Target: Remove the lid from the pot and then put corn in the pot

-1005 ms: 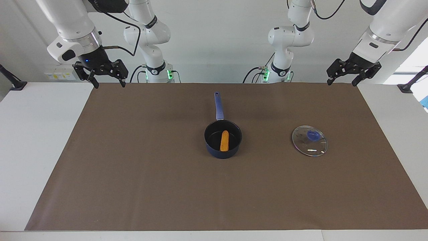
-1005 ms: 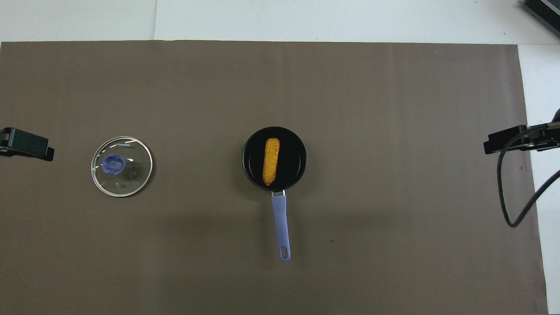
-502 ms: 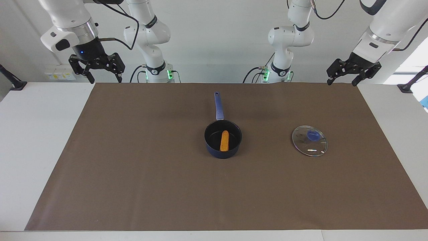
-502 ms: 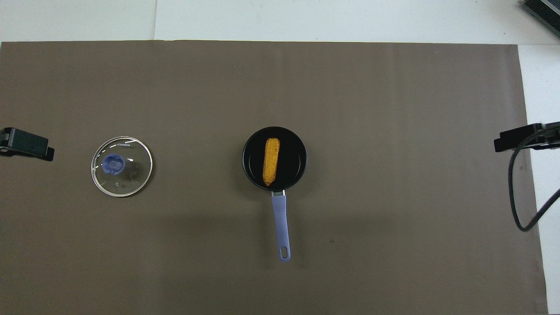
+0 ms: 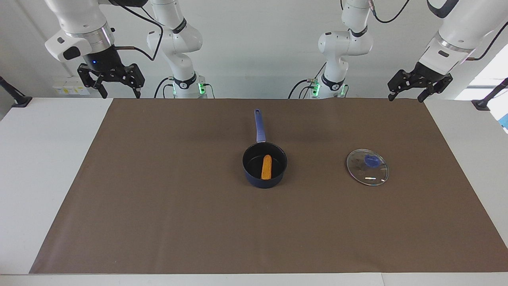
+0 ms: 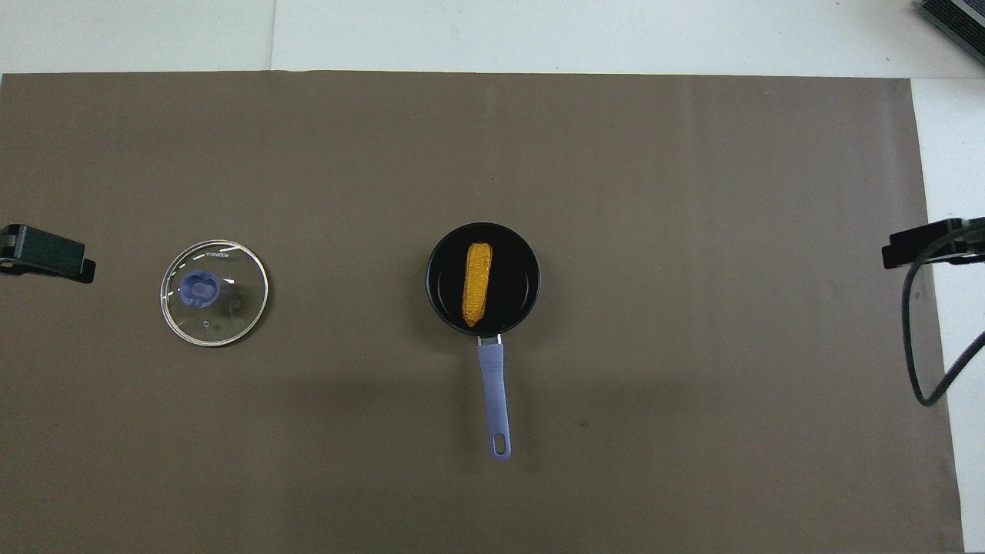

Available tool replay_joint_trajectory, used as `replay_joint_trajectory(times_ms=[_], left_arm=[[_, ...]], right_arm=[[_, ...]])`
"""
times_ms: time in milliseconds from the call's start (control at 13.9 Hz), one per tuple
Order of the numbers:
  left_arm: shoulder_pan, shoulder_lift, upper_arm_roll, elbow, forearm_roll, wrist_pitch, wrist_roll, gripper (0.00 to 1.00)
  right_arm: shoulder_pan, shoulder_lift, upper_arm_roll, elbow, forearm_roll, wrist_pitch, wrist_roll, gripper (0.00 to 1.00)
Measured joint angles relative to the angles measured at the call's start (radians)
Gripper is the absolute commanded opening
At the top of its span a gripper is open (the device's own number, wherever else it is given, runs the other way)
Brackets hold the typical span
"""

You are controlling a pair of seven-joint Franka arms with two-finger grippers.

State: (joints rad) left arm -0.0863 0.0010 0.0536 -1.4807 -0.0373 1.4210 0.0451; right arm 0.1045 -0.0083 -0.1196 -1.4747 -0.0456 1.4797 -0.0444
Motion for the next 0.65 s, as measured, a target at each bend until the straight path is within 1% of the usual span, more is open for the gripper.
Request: replay_joint_trajectory(times_ms=[646], left_arm=[[0.0, 0.0, 0.0, 0.0, 0.0, 0.0, 0.0, 1.0]], right_arm=[[0.001, 0.0, 0.005, 0.0, 0.012, -0.001, 0.0, 1.0]])
